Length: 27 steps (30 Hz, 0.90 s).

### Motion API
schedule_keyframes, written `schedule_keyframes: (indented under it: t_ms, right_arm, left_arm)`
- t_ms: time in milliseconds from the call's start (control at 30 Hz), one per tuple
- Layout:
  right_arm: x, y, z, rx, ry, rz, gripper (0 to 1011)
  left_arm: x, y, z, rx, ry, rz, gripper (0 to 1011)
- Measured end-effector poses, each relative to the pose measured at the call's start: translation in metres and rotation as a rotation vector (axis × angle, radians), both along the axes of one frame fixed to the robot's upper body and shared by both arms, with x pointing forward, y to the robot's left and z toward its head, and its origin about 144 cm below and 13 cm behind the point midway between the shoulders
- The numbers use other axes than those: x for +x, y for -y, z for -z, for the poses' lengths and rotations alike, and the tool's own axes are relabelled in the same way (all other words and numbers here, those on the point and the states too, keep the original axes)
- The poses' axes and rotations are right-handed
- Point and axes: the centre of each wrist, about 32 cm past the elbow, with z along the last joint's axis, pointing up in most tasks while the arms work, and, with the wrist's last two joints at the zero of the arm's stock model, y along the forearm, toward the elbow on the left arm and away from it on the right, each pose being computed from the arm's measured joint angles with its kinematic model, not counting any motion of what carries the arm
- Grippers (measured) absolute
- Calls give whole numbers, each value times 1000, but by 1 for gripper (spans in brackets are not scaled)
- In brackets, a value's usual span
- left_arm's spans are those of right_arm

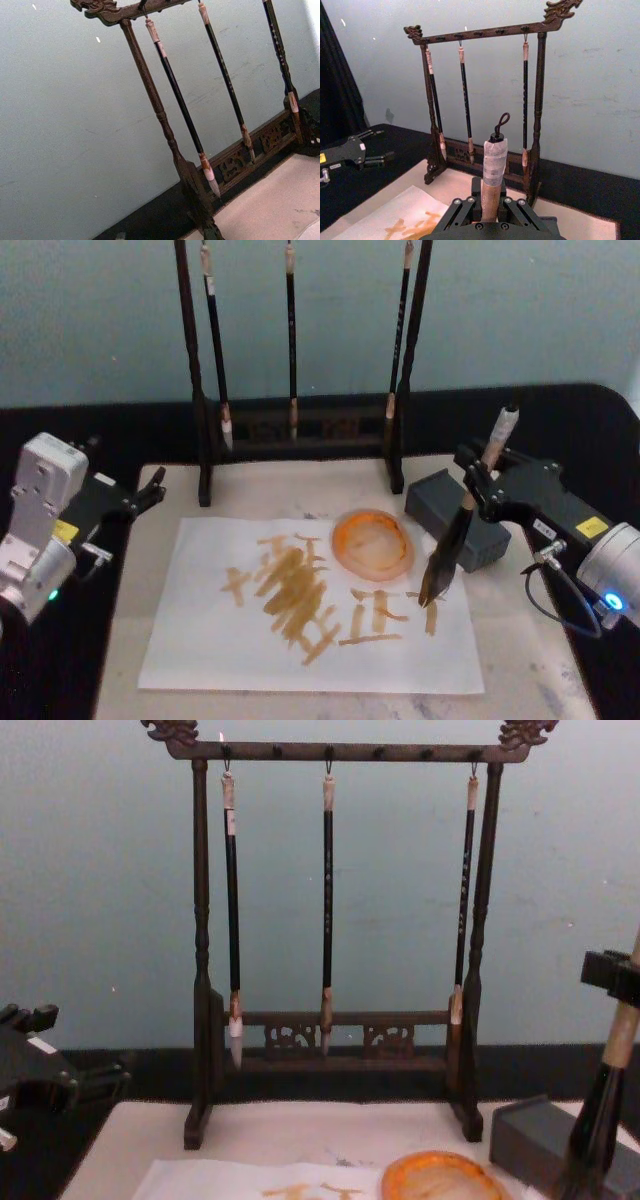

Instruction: Pick up the brush from the inkstone, write on the paper, then place the brush back to its original position.

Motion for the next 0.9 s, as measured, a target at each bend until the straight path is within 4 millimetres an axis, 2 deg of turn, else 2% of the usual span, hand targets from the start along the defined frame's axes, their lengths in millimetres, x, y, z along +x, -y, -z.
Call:
schedule_keyframes:
  t_ms: [900]
  right_arm:
    - [2, -7, 7, -14, -14, 2, 160]
  left_arm:
    - [0, 0, 0, 0, 0, 0, 1009]
